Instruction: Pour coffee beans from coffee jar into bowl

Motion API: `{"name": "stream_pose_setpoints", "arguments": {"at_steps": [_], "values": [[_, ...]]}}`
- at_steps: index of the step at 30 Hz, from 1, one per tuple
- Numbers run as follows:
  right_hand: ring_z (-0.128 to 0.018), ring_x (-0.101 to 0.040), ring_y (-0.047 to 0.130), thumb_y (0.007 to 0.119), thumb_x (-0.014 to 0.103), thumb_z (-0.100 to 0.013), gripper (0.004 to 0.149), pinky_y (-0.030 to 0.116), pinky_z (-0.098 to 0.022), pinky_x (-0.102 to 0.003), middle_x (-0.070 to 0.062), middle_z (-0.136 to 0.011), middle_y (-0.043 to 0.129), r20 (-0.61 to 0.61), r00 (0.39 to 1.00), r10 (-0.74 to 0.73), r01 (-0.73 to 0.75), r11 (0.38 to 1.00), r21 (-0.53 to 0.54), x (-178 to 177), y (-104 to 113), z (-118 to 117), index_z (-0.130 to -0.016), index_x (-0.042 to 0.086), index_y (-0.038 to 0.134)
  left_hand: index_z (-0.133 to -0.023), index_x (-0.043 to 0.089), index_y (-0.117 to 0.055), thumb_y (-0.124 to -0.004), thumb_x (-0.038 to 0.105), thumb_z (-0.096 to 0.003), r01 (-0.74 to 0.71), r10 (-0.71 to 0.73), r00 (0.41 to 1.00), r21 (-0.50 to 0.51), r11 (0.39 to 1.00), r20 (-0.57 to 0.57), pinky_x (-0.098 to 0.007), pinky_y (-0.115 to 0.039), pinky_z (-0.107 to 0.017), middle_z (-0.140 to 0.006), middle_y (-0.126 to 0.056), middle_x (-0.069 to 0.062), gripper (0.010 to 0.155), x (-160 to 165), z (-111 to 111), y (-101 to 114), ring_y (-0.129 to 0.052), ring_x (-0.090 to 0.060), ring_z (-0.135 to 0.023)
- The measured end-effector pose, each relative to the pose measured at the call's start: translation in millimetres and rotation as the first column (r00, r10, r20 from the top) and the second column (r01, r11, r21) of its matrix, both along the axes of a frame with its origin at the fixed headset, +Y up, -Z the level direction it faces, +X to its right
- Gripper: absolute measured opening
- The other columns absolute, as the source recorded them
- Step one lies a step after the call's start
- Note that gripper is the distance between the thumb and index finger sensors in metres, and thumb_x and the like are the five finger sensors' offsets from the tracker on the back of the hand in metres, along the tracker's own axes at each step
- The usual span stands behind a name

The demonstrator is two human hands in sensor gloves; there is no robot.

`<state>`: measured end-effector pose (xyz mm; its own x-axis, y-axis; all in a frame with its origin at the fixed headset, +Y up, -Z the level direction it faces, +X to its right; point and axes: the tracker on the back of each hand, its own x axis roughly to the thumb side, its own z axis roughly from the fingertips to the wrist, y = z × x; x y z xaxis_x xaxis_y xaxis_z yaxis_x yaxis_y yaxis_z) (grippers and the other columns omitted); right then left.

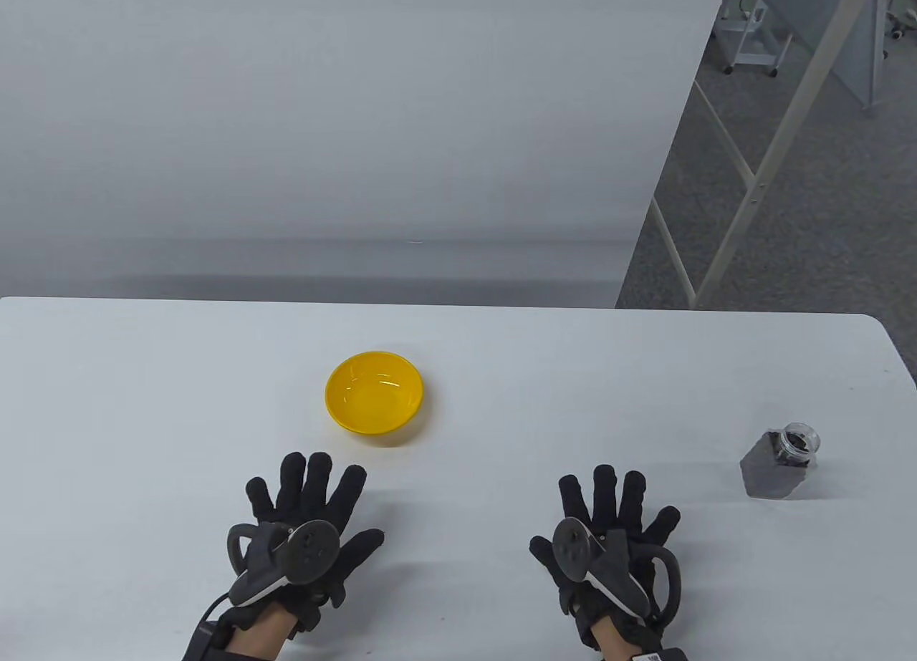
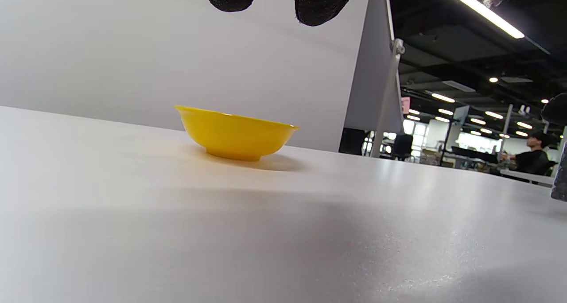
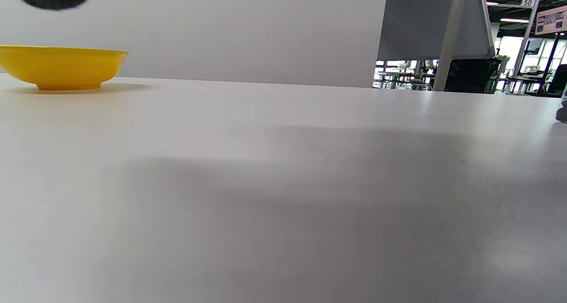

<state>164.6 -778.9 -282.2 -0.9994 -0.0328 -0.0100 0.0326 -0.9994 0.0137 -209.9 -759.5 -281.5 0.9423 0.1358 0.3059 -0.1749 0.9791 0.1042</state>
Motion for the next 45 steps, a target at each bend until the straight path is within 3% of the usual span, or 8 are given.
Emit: {"name": "stream_pose_setpoints", "arguments": {"at_steps": [24,45], "values": [[-0.099,-0.056,0.009,0.060,0.079,-0.037,0.089,0.018,-0.052,-0.088,-0.018,-0.109,0.002,0.105,0.990,-0.096,0.086,0.992,0.090,13.9,6.1,0.7,-0.099,0.038,0.012,-0.112,0.026,-0.046,-0.051,0.081,-0.0394,-0.025,0.025,1.000,0.009,1.000,-0.017,-0.083,-0.017,-0.051,-0.114,-0.034,-0.024,0.091,-6.3,5.3,2.4,-0.027,-0.060,-0.102],[-0.100,-0.053,0.007,0.064,0.076,-0.038,0.095,0.015,-0.055,-0.087,-0.020,-0.107,-0.001,0.333,0.887,-0.320,0.301,0.947,0.109,72.3,19.2,-1.1,-0.099,0.031,0.006,-0.112,0.025,-0.047,-0.052,0.081,-0.0397,-0.035,0.035,0.999,0.017,0.999,-0.006,-0.083,-0.018,-0.051,-0.114,-0.034,-0.024,0.091,-5.9,7.5,2.1,-0.027,-0.060,-0.102]]}}
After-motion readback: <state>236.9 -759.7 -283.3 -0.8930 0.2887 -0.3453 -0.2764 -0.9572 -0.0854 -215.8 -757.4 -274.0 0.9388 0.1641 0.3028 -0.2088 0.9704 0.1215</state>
